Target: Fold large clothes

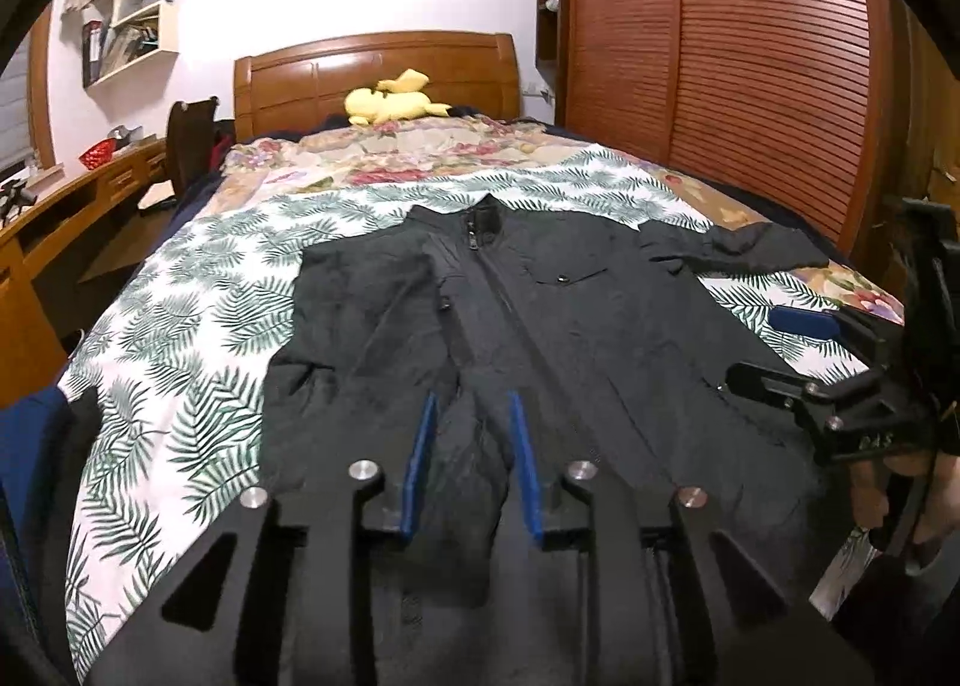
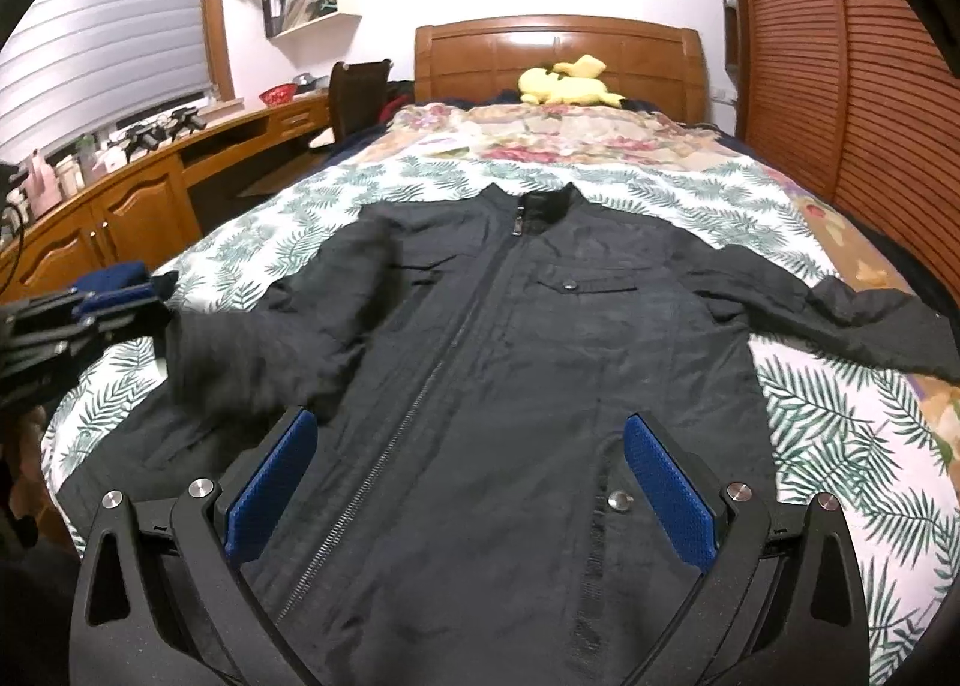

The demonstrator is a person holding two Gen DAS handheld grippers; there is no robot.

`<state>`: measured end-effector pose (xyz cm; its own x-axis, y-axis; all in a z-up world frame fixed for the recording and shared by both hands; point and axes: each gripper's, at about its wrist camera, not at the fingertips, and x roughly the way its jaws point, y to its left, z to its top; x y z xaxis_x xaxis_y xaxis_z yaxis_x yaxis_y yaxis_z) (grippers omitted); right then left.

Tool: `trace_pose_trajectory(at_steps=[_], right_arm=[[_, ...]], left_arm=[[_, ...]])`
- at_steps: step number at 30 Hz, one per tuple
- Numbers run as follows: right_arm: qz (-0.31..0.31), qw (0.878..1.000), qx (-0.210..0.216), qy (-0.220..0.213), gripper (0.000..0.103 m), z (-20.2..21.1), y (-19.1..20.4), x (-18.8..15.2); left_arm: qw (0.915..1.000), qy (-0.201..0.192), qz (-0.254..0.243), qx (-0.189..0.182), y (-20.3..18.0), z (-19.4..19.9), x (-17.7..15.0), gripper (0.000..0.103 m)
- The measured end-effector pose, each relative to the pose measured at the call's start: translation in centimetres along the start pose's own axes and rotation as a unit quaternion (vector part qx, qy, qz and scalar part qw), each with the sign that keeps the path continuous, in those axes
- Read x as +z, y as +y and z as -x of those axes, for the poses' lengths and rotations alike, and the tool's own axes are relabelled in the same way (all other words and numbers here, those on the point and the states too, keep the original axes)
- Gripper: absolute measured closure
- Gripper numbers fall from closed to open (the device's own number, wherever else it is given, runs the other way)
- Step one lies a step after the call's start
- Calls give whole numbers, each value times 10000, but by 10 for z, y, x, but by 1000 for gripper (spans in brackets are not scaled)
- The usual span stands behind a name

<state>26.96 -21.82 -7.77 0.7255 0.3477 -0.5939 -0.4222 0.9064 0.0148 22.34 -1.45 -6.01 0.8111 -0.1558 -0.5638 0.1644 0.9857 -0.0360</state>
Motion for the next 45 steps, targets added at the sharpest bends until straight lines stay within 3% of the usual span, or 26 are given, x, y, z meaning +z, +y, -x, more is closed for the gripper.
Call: trace_pose_trajectory(at_steps=[7, 15, 23, 29, 34, 37, 39, 41, 45], right_arm=[[351, 9982, 451, 153, 1, -23, 42, -2], [868, 9890, 1064, 553, 19, -63, 101, -14], [1376, 9746, 1566, 824, 25, -91, 161, -23], [1730, 9657, 1581, 1116, 27, -110, 188, -33], [1546, 9651, 1574, 1407, 32, -125, 183, -36], [1695, 9660, 1383, 1380, 48, -123, 183, -38], [1816, 9674, 1178, 1318, 73, -122, 182, -38], [1637, 9710, 1178, 1282, 86, -121, 173, -34], [1289, 9795, 1252, 909, 95, -103, 150, -21]], left_arm=[[9998, -118, 131, 116, 33, 24, -24, 75], [9985, -151, 335, 397, 83, 47, -47, 72], [9962, -203, 558, 630, 120, 65, -63, 71], [9953, -226, 597, 735, 132, 70, -70, 70], [9952, -235, 615, 720, 132, 70, -71, 70], [9955, -235, 598, 702, 128, 68, -69, 70], [9958, -233, 578, 674, 125, 66, -68, 70], [9961, -220, 534, 664, 121, 63, -66, 70], [9969, -208, 481, 587, 111, 58, -62, 70]])
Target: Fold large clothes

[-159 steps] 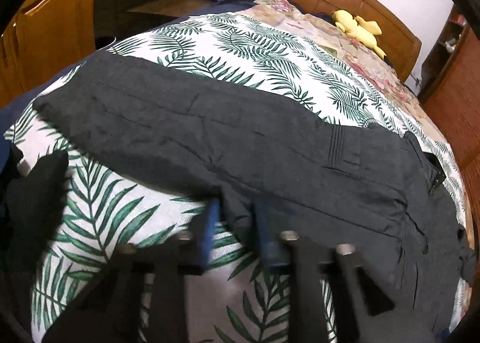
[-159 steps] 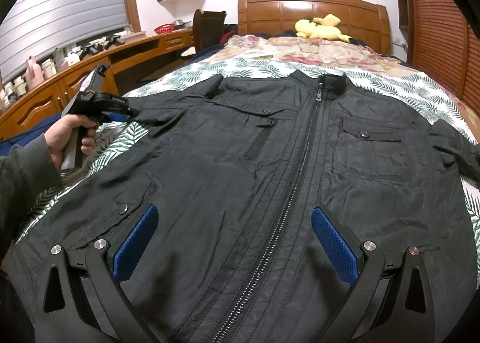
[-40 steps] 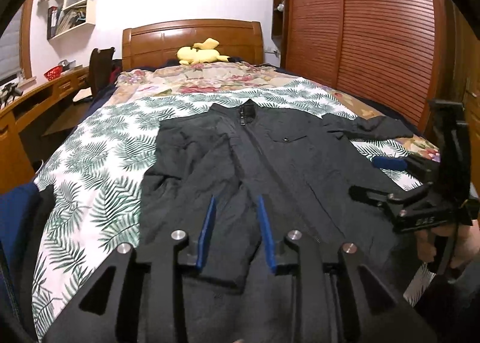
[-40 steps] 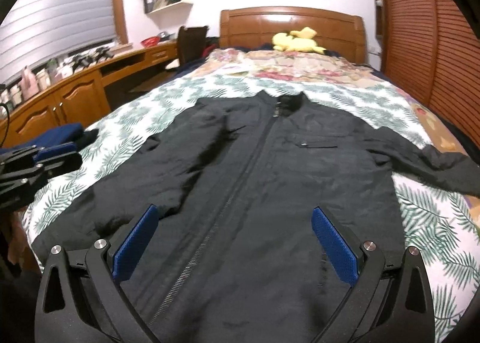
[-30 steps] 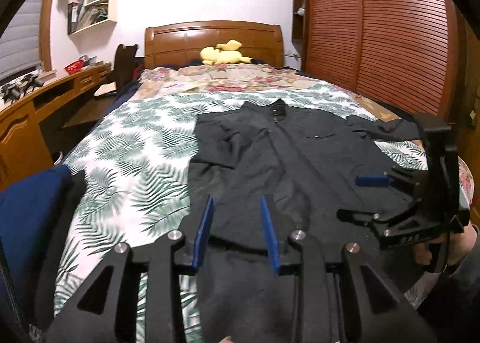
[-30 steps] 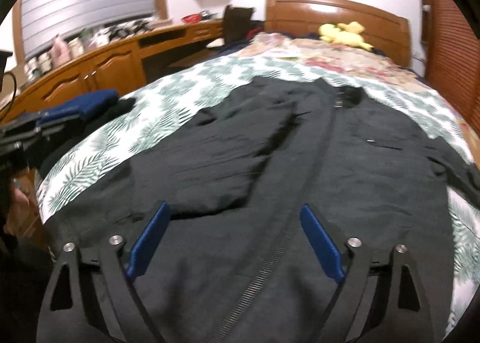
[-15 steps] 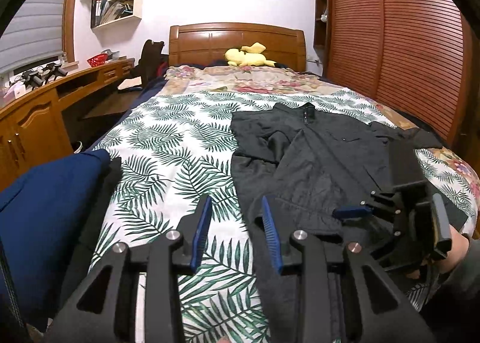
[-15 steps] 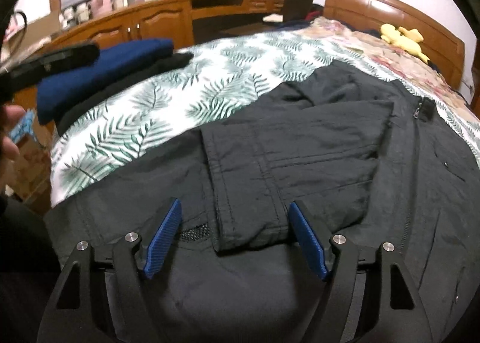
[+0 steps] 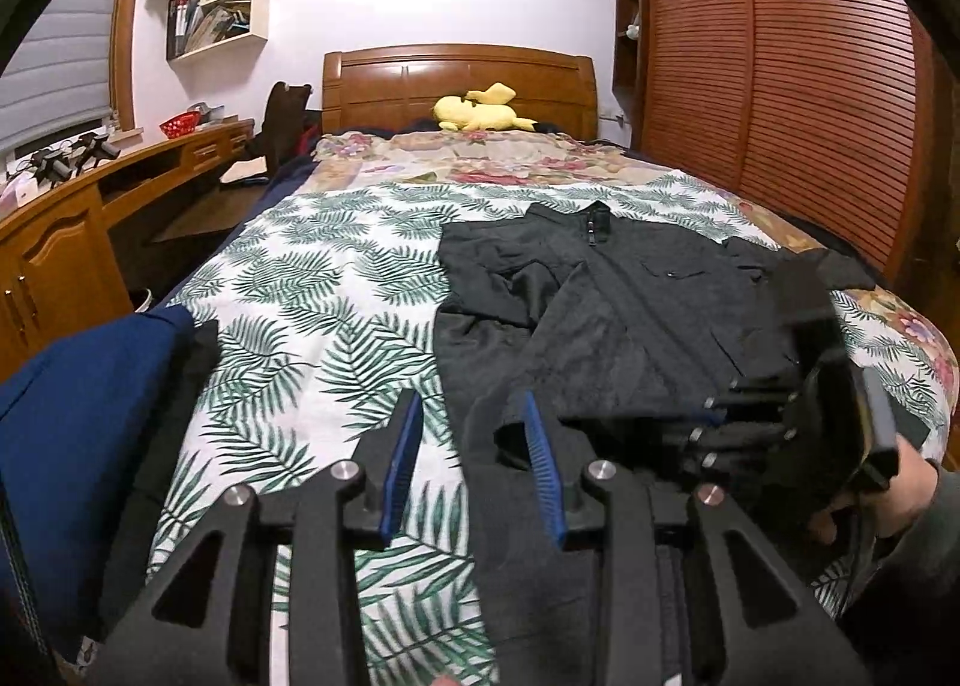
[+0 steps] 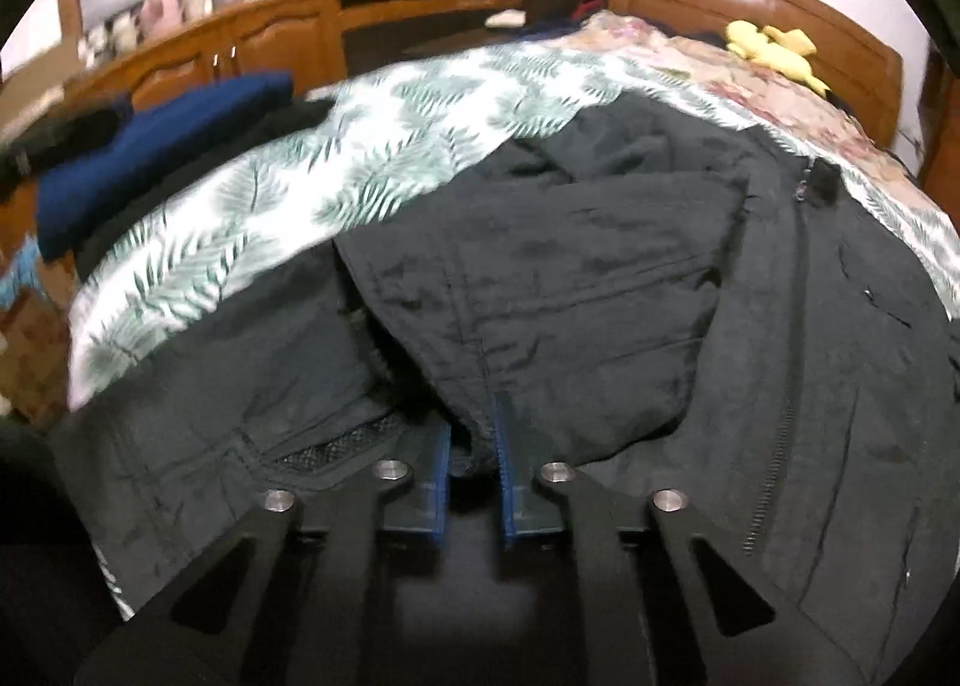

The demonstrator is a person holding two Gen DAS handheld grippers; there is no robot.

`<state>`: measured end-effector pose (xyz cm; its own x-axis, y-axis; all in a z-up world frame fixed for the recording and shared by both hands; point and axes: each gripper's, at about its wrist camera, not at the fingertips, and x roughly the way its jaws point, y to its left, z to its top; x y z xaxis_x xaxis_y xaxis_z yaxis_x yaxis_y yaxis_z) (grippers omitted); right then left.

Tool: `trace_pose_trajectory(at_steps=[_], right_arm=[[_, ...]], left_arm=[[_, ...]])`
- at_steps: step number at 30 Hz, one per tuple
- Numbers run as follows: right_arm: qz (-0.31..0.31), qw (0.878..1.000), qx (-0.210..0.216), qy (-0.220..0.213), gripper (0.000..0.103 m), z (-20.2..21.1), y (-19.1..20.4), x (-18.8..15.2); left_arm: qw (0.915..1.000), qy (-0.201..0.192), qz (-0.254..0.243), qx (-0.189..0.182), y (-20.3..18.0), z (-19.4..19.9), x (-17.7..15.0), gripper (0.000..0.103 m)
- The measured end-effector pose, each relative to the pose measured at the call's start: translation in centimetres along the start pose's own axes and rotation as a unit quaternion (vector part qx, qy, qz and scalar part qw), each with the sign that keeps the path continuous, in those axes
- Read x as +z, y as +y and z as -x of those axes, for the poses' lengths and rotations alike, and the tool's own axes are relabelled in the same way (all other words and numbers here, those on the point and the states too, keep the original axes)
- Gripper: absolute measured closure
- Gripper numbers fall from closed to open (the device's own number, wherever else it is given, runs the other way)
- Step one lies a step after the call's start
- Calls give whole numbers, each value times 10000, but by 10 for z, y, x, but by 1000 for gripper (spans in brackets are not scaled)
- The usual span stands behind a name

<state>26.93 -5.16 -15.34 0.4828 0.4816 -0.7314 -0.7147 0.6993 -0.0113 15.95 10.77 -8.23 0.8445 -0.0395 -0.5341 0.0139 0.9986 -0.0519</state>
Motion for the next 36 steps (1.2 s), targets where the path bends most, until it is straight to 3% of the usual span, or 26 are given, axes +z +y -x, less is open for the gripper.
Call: trace_pose_trajectory(at_steps=[9, 19, 25, 28, 36], right_arm=[[-625, 9905, -270, -1194, 95, 96, -48, 5], [-1054, 9811, -531, -1533, 95, 148, -89, -22], [-1330, 9780, -781, -1407, 95, 150, -110, -41], [-1631, 9766, -809, -1141, 95, 137, -130, -53], [-1863, 9710, -1444, -391, 91, 114, -158, -82]], left_arm=[[9995, -101, -188, -224, -38, -7, 14, 69], [9978, -97, -464, -462, -86, -20, 23, 69], [9965, -60, -613, -565, -111, -27, 25, 69], [9961, -23, -668, -576, -118, -31, 24, 69], [9953, 41, -744, -611, -132, -38, 23, 68]])
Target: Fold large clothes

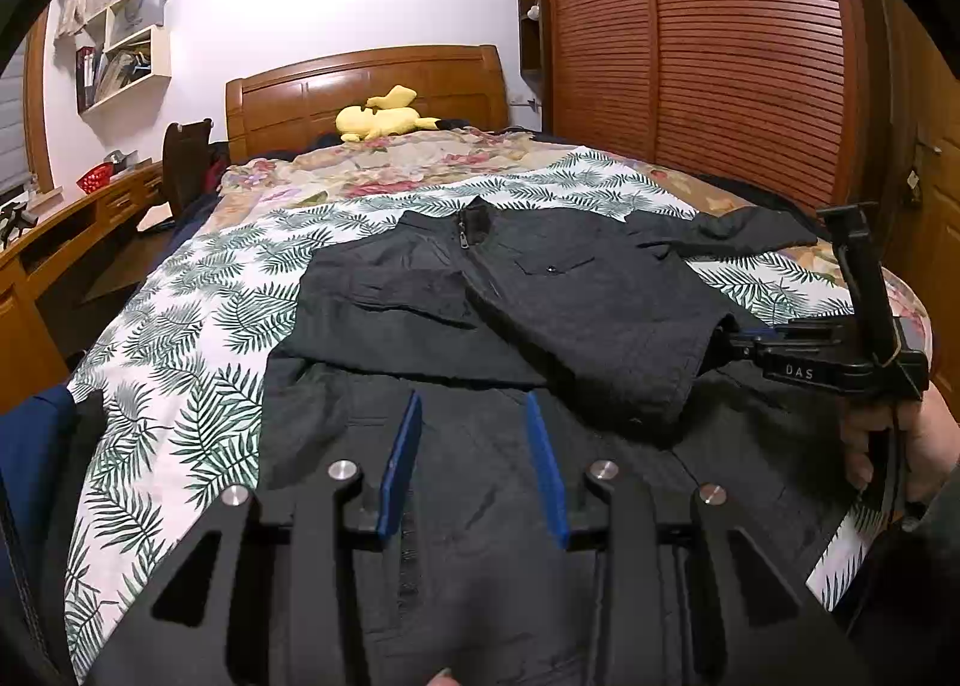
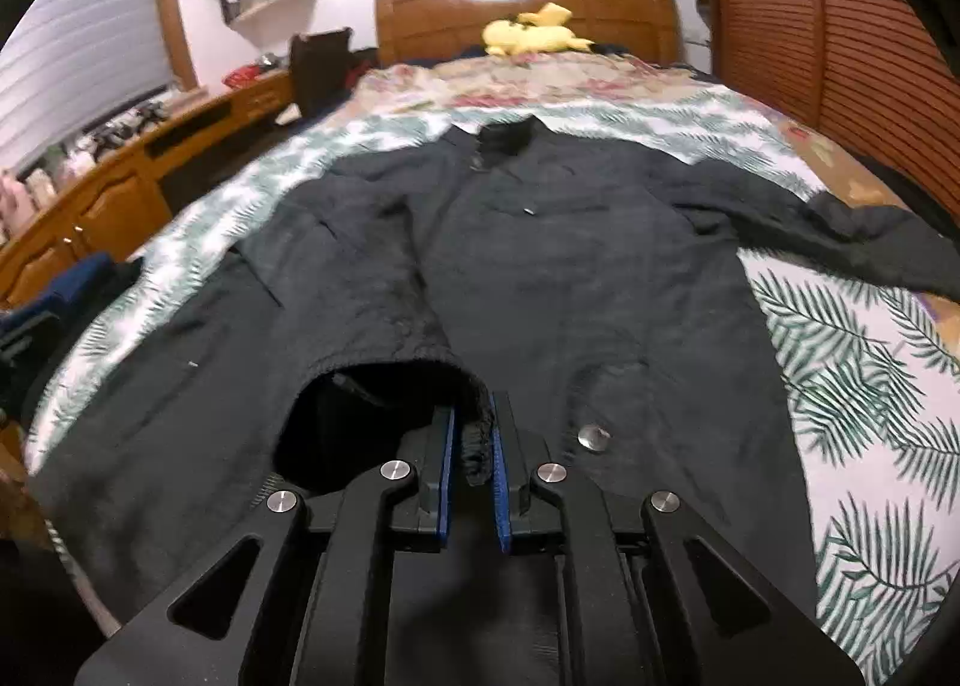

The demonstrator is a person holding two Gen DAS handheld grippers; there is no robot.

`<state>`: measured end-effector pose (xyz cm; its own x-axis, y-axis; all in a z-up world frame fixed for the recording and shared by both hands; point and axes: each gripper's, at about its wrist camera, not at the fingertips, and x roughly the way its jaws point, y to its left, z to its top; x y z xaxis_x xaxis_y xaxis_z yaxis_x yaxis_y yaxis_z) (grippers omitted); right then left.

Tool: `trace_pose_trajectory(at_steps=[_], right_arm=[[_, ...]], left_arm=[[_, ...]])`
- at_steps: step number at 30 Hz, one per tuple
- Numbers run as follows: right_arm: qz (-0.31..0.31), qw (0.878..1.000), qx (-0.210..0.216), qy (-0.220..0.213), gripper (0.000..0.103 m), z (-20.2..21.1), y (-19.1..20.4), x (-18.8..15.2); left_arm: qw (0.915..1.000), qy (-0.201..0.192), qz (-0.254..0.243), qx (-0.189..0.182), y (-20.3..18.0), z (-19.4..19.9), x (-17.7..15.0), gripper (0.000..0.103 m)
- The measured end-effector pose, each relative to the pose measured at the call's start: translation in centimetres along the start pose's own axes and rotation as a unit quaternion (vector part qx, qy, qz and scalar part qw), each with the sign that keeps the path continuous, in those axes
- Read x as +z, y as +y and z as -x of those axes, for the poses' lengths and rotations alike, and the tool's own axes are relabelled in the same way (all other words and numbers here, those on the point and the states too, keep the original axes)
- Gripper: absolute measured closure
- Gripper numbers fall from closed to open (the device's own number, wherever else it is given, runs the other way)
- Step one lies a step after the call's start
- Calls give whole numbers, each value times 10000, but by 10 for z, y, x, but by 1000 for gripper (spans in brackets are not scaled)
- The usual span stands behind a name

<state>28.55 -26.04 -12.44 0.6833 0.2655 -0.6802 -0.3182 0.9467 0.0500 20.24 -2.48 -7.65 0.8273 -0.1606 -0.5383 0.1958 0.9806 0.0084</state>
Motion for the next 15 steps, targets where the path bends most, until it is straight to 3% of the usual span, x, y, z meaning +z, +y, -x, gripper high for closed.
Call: trace_pose_trajectory(at_steps=[1, 6, 10, 15], right_arm=[[-6, 10000, -49, -12, 88, -1, -1, 0], [121, 9983, -293, -480, 46, 26, -3, 3], [198, 9966, -11, -801, 45, 43, 3, 7], [472, 9951, 436, -752, 44, 41, 27, 8]], left_arm=[[10000, 2, -4, -8, 0, 0, 0, 68], [10000, -1, -32, -15, -3, 0, 0, 68], [10000, -7, -31, -15, -3, 0, 0, 68], [10000, -5, -42, -13, -3, 0, 0, 68]])
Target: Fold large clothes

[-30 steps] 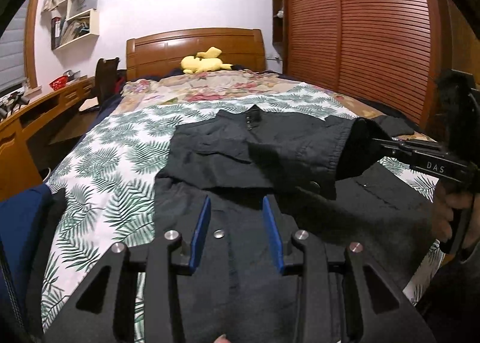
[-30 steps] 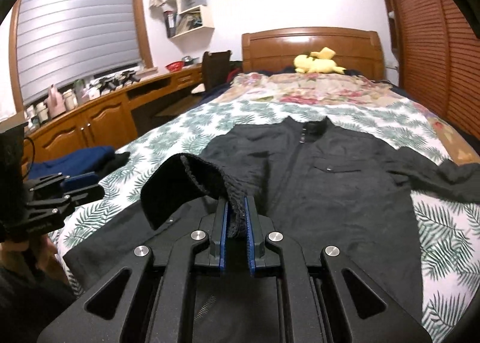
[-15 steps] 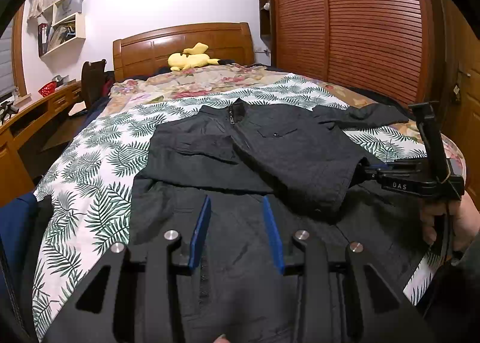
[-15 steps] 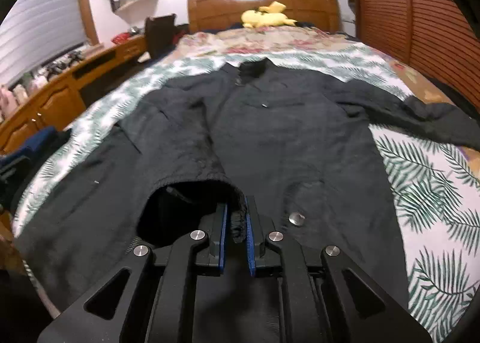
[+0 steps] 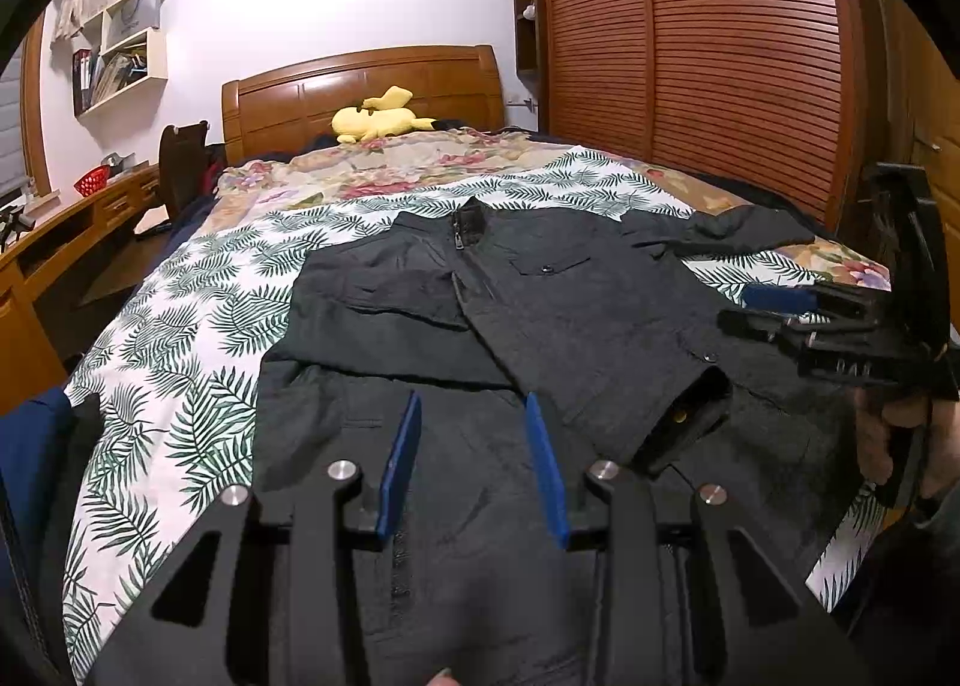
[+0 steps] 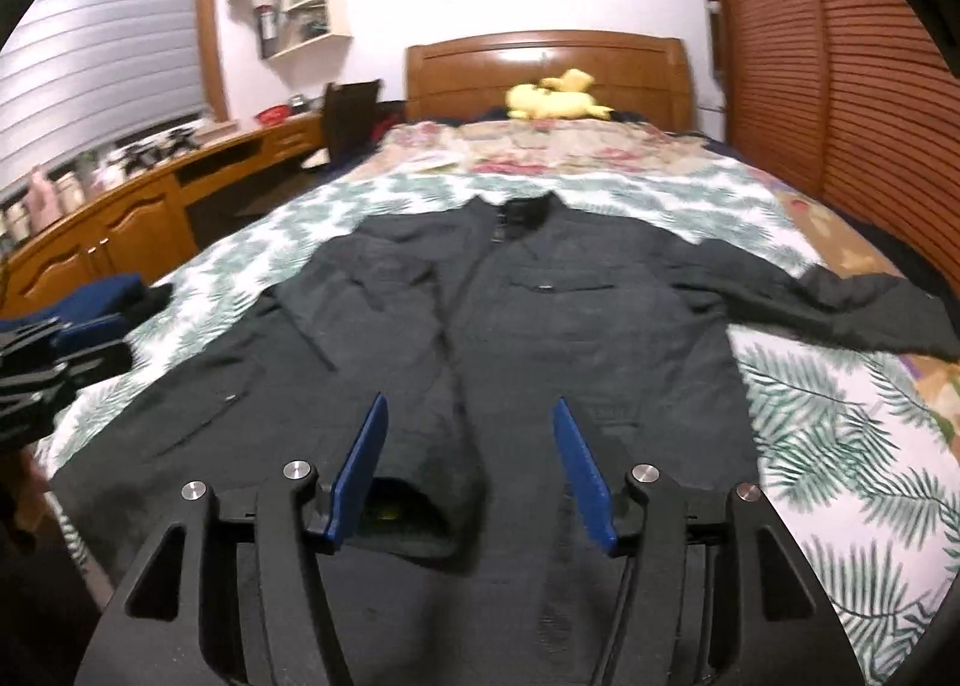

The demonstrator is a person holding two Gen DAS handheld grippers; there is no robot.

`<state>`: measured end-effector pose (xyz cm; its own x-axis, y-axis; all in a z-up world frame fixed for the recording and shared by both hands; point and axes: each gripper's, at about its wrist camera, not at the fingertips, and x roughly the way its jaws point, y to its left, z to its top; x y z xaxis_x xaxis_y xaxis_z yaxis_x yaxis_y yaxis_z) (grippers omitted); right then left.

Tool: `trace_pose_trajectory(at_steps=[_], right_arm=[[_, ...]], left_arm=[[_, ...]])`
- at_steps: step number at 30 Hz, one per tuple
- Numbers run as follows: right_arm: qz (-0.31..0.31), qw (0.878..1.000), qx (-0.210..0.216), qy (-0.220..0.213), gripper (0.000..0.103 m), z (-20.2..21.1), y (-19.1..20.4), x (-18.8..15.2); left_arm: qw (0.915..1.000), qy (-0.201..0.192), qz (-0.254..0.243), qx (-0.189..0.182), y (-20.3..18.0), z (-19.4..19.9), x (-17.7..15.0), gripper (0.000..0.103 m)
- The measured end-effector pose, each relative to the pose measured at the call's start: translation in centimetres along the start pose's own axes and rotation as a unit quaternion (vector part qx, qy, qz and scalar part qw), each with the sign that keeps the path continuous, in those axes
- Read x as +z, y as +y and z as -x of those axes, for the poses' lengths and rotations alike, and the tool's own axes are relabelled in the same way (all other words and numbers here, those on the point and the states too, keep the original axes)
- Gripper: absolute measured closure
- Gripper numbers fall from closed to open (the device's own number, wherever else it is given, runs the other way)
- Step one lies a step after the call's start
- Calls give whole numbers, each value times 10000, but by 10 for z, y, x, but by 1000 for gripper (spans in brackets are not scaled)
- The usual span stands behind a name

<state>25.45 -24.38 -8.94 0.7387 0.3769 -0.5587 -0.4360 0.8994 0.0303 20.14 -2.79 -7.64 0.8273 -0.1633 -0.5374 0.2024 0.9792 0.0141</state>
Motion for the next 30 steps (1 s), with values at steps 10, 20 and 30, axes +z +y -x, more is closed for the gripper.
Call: trace_pose_trajectory(at_steps=[10, 20, 30], right_arm=[[634, 9926, 874, 563, 44, -36, 57, -9], [924, 9816, 667, 1529, 45, -90, 68, -30], [935, 9881, 461, 1132, 99, -70, 55, -19]], left_arm=[[10000, 21, 13, 18, 1, -1, 1, 68], [10000, -3, 53, 25, 5, 0, 0, 68], [10000, 2, 39, 6, 3, 2, 0, 68]])
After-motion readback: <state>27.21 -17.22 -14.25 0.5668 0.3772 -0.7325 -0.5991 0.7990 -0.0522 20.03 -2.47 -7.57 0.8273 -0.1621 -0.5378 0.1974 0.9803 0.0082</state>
